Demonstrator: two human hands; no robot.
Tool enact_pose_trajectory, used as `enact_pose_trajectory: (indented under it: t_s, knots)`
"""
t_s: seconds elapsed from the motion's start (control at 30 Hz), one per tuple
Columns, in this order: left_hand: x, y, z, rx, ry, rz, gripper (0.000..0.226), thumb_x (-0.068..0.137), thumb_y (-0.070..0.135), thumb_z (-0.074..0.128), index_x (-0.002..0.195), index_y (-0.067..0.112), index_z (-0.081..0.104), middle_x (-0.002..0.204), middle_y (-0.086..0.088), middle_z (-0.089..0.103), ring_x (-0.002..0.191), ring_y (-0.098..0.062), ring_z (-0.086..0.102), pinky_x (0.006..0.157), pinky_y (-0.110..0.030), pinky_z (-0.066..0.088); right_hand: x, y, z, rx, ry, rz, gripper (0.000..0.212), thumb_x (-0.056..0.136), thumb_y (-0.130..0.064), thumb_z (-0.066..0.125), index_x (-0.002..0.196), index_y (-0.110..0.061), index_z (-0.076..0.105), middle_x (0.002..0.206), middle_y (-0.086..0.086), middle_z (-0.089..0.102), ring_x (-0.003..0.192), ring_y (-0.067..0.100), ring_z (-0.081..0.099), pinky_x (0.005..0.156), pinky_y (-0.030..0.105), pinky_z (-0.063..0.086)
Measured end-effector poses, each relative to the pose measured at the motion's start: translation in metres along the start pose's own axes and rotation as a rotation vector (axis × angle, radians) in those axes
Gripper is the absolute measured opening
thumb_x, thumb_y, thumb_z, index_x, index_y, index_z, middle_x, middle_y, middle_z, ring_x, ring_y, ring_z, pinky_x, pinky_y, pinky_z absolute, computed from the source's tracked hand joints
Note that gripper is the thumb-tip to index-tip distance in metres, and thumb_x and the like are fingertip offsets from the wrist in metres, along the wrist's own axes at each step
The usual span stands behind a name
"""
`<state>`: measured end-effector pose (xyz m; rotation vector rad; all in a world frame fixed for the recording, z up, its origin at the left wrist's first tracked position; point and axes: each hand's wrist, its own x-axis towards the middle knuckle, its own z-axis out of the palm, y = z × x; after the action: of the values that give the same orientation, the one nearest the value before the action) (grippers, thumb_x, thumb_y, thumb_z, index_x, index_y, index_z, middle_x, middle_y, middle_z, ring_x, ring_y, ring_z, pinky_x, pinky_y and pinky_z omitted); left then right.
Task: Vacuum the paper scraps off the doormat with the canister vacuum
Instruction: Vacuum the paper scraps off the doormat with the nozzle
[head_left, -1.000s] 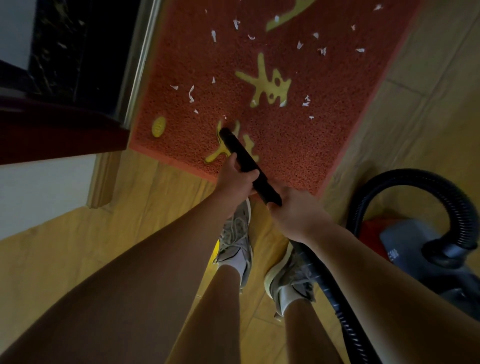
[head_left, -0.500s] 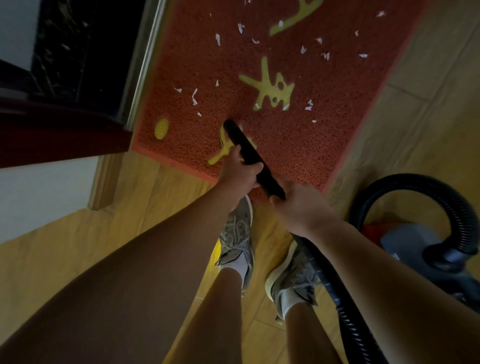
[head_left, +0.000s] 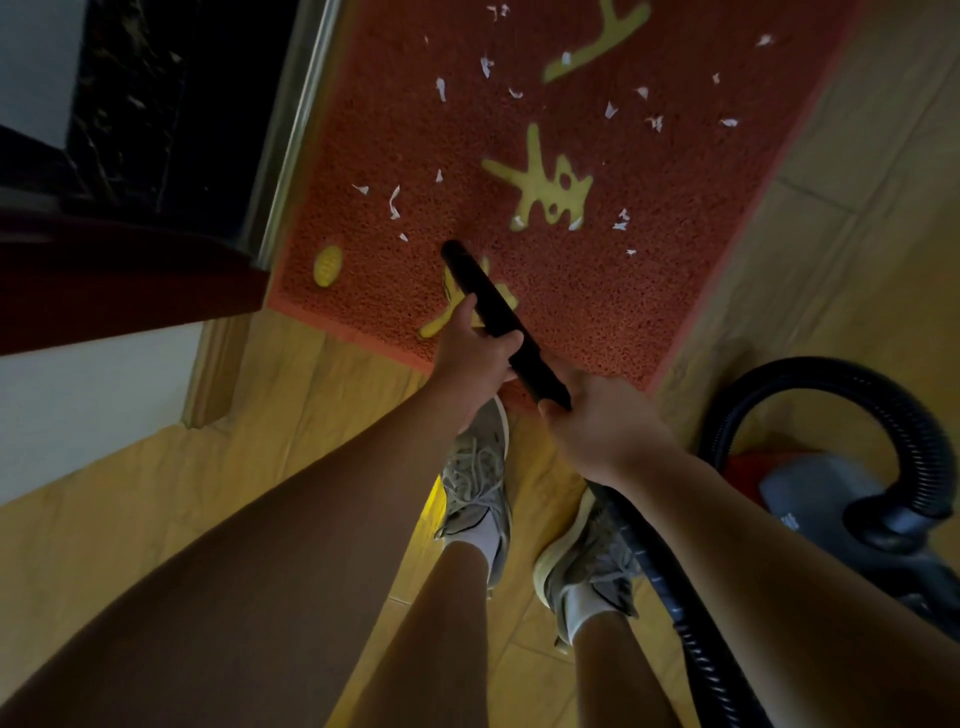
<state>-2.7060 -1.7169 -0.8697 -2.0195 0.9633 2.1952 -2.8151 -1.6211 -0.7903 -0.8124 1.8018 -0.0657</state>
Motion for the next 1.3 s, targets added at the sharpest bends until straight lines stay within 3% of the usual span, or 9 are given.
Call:
enact_pose_trajectory:
  t_s: [0.13,0.3,0.4,0.5,0.67,0.8,0.9,1.13,1.3]
  knots:
    - [0.005,0.008,-0.009,-0.021,0.013,-0.014,0.078,0.095,0.001,0.064,0.159,0.020,0.023,0.136,-0.017,0.057,0.118,-0.034,0.063,0.078,-0.035,0.063,0.008,-0.013,-0.002,-0.019,-0.012,-0.025,0.053,0.100,-0.027,0.048,0.150,-0.036,0.035,0.098,0.007,0.069,0.089,0.033,0.066,0.080,0.042,0.056]
    - [0.013,0.014,-0.018,-0.038,0.010,-0.023,0.076,0.094,0.000,0.064,0.157,0.018,0.027,0.136,-0.020,0.057,0.116,-0.036,0.064,0.072,-0.034,0.064,0.018,-0.022,-0.001,-0.029,-0.026,-0.018,0.057,0.100,-0.028,0.048,0.153,-0.035,0.031,0.097,0.007,0.068,0.087,0.032,0.067,0.078,0.041,0.056]
    - [0.015,0.016,-0.021,-0.033,0.021,-0.028,0.073,0.094,-0.002,0.063,0.156,0.017,0.028,0.136,-0.021,0.057,0.116,-0.037,0.064,0.064,-0.029,0.063,0.022,-0.025,-0.001,-0.028,-0.035,-0.037,0.057,0.100,-0.029,0.047,0.154,-0.037,0.031,0.080,-0.002,0.058,0.081,0.028,0.064,0.072,0.037,0.053]
    - [0.018,0.017,-0.025,-0.021,0.025,-0.023,0.070,0.095,-0.003,0.062,0.154,0.015,0.030,0.135,-0.023,0.056,0.116,-0.038,0.064,0.060,-0.026,0.062,0.025,-0.031,-0.002,-0.043,-0.044,-0.044,0.056,0.100,-0.029,0.047,0.153,-0.038,0.031,0.079,-0.004,0.055,0.080,0.026,0.063,0.071,0.035,0.053]
    - [0.022,0.021,-0.036,0.005,0.038,-0.014,0.070,0.094,0.001,0.063,0.154,0.018,0.031,0.138,-0.019,0.056,0.114,-0.035,0.066,0.072,-0.032,0.064,0.031,-0.038,-0.001,-0.055,-0.041,-0.042,0.055,0.101,-0.028,0.047,0.153,-0.035,0.031,0.089,0.002,0.060,0.080,0.026,0.062,0.070,0.033,0.048]
    - [0.027,0.028,-0.043,0.007,0.034,0.006,0.068,0.094,0.002,0.064,0.153,0.018,0.033,0.140,-0.021,0.055,0.111,-0.034,0.067,0.065,-0.028,0.063,0.039,-0.046,0.000,-0.062,-0.035,-0.053,0.059,0.101,-0.030,0.048,0.156,-0.033,0.027,0.106,0.009,0.070,0.085,0.027,0.065,0.071,0.033,0.050]
    - [0.030,0.033,-0.048,0.002,0.032,0.001,0.070,0.095,0.003,0.063,0.154,0.019,0.031,0.139,-0.020,0.055,0.110,-0.033,0.068,0.062,-0.025,0.061,0.045,-0.051,0.000,-0.056,-0.037,-0.042,0.061,0.100,-0.031,0.049,0.156,-0.035,0.026,0.108,0.011,0.070,0.087,0.029,0.067,0.071,0.034,0.053]
    - [0.033,0.040,-0.053,0.002,0.047,0.004,0.076,0.095,0.005,0.064,0.157,0.022,0.024,0.145,-0.017,0.050,0.114,-0.032,0.066,0.075,-0.034,0.063,0.053,-0.057,-0.002,-0.067,-0.026,-0.052,0.058,0.100,-0.030,0.049,0.155,-0.035,0.029,0.103,0.010,0.071,0.083,0.028,0.067,0.067,0.032,0.051]
    - [0.034,0.045,-0.052,0.006,0.046,0.006,0.075,0.095,0.004,0.063,0.157,0.022,0.024,0.143,-0.017,0.052,0.112,-0.032,0.067,0.077,-0.036,0.062,0.053,-0.059,-0.004,-0.065,-0.011,-0.060,0.059,0.100,-0.030,0.049,0.156,-0.034,0.028,0.108,0.011,0.071,0.090,0.030,0.068,0.073,0.034,0.053]
